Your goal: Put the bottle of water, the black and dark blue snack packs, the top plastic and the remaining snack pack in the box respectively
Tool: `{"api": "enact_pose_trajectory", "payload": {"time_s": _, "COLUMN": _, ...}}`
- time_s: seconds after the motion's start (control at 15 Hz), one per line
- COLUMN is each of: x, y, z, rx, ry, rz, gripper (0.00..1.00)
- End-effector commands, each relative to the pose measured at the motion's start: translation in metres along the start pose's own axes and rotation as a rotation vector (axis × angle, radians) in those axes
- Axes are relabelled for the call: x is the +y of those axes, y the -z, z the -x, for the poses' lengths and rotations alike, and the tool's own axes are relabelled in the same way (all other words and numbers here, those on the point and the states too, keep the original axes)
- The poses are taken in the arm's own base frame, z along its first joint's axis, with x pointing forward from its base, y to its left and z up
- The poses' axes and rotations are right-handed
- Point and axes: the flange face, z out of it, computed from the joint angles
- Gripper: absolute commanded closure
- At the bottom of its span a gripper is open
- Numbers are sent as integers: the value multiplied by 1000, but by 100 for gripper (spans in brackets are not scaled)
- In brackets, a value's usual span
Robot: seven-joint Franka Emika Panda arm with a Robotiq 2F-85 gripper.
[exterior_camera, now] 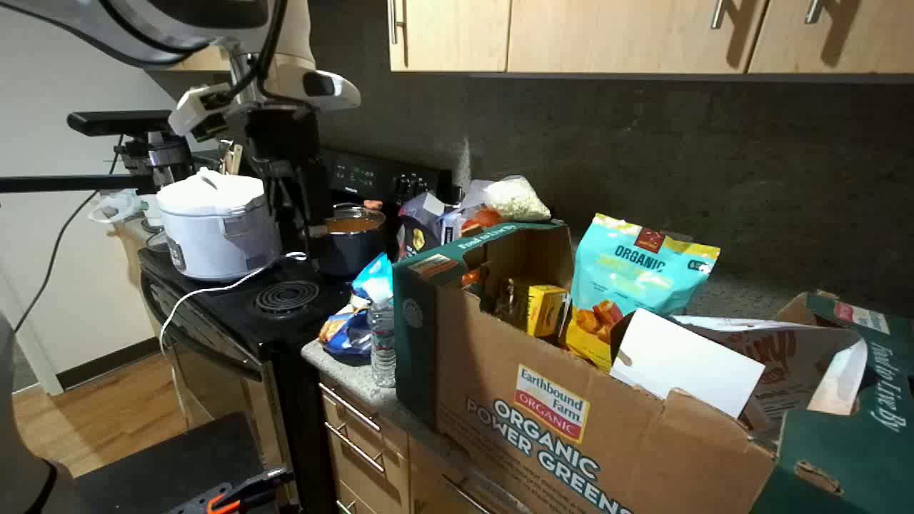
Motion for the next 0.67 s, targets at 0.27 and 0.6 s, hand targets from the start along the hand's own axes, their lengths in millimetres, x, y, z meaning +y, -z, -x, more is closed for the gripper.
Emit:
{"api": "enact_pose_trajectory", "payload": {"time_s": 0.27, "x": 0, "y": 0, "z": 0, "rx": -1, "ry": 0, "rz": 0, "gripper": 0}}
{"api": "enact_pose_trajectory", "payload": {"time_s": 0.6, "x": -30, "y": 0, "z": -18, "rx": -6, "ry": 117, "rz": -12, "gripper": 0}}
